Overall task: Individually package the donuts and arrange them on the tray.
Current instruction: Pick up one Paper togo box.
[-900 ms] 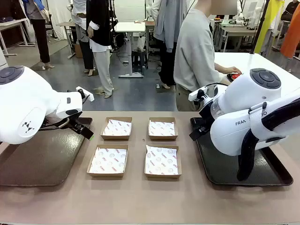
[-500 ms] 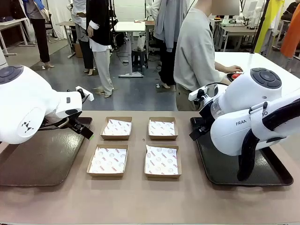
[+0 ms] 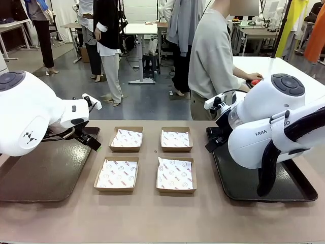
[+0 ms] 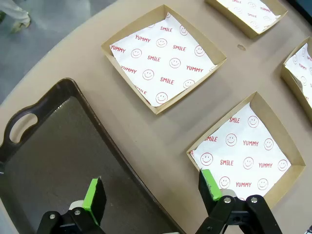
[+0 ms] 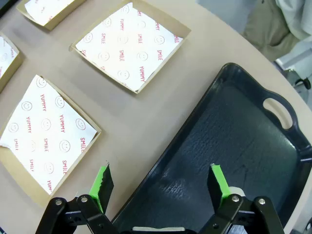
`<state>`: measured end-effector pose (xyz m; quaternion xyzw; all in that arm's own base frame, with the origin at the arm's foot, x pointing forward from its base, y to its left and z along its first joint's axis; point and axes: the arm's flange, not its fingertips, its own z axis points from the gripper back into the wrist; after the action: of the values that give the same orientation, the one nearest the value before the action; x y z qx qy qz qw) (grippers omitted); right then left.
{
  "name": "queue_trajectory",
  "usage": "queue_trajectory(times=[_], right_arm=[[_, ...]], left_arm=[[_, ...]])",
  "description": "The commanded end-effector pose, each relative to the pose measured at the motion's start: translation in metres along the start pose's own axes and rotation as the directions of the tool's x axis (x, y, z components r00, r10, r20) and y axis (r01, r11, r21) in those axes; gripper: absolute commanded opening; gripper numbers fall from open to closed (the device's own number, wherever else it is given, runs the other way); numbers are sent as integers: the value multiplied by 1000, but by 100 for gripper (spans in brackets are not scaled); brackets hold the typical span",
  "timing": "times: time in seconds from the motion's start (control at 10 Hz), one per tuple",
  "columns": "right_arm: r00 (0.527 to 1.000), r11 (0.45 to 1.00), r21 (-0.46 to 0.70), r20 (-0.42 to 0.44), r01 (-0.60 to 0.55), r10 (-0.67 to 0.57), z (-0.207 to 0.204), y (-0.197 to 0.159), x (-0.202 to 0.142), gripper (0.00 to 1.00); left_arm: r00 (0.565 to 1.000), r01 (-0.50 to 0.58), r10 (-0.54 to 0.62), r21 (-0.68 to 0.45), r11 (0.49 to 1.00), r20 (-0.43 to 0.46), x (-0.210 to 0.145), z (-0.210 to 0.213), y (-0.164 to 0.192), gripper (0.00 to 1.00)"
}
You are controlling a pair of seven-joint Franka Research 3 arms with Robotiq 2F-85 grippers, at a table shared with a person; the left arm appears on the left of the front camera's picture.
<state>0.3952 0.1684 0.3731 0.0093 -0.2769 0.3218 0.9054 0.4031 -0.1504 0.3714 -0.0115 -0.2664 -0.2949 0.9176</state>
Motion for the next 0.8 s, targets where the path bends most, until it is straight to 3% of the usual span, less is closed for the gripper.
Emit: queue_trajectory(times=[0.0,0.2,0.3,0.4,0.7], right_arm=[[1000,1000,0,0,1,-1,0,0,0,100],[1000,1000,0,0,0,0,0,0,0,100],[997,997,-71,-81,-5,-1,19,13,-20,100],[992,996,-77,-123,-53,43,38,22,-48,100],[966,999,-48,-256,19,-30,113,30,-138,100]], left_arm=[[1000,0,0,0,1000,0,0,0,0,100],[1000,0,0,0,1000,0,0,0,0,100],[998,48,-50,-73,996,-28,-16,21,1,100],[998,41,-44,-85,996,-35,-46,49,-5,100],[984,78,-91,-88,993,-156,-124,129,-29,100]])
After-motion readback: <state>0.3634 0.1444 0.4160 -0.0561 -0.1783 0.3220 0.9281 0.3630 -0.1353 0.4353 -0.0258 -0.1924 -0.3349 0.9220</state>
